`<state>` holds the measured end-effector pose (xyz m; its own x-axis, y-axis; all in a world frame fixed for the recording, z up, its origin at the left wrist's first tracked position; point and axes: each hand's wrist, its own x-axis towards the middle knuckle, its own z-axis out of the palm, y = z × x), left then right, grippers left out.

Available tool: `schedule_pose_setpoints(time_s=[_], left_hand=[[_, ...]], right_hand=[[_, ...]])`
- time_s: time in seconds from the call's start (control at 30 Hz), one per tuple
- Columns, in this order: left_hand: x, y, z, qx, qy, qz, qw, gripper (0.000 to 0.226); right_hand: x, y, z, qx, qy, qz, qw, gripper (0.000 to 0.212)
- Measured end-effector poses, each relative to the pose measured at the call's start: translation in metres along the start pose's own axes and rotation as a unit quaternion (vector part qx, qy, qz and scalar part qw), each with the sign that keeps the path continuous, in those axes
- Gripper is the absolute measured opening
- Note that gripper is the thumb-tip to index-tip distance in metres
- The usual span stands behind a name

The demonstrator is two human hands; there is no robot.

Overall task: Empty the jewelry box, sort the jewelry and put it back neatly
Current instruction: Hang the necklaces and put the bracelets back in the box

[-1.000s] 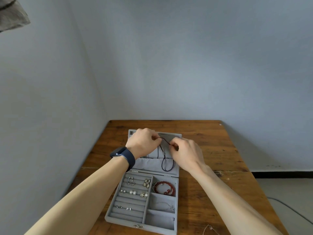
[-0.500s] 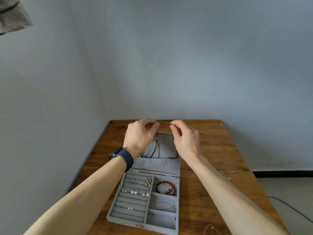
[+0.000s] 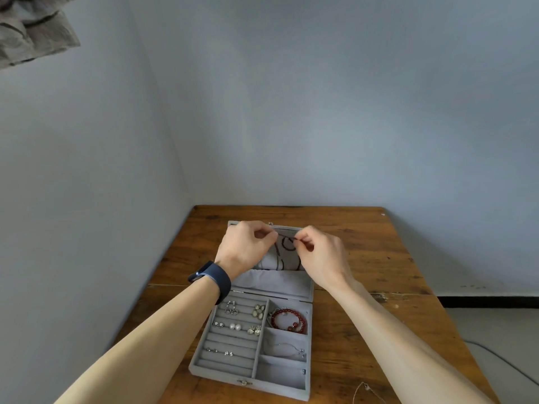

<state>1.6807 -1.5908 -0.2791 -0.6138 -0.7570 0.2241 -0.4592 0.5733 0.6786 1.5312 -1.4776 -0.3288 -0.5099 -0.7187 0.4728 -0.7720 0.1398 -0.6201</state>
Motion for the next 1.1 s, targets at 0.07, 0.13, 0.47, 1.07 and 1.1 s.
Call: schedule_pose_setpoints(time_s=[0.07, 0.13, 0.47, 1.07, 1.1], left_hand=[[-0.001, -0.003, 0.007, 0.015, -0.024, -0.008, 1.000, 0.011], [0.000, -0.004, 0.011, 0.052, -0.041, -0.015, 0.998, 0.014], [0.009, -0.003, 0.028, 0.213, -0.009, 0.019, 0.977, 0.022], [-0.022, -0.024, 0.046, 0.310, -0.095, 0.086, 0.942, 0.025], [-0.025, -0.024, 0.045, 0.307, -0.098, 0.089, 0.942, 0.026]], right_hand=[[-0.005, 0.004, -0.002, -0.046, -0.008, -0.020, 0.999, 0.010], [-0.008, 0.005, -0.003, -0.102, -0.017, -0.046, 0.994, 0.011], [-0.011, 0.005, 0.002, -0.210, -0.031, -0.067, 0.975, 0.017], [-0.044, 0.011, 0.003, -0.144, -0.105, -0.017, 0.984, 0.031], [-0.052, 0.009, 0.002, -0.138, -0.080, 0.003, 0.987, 0.033]])
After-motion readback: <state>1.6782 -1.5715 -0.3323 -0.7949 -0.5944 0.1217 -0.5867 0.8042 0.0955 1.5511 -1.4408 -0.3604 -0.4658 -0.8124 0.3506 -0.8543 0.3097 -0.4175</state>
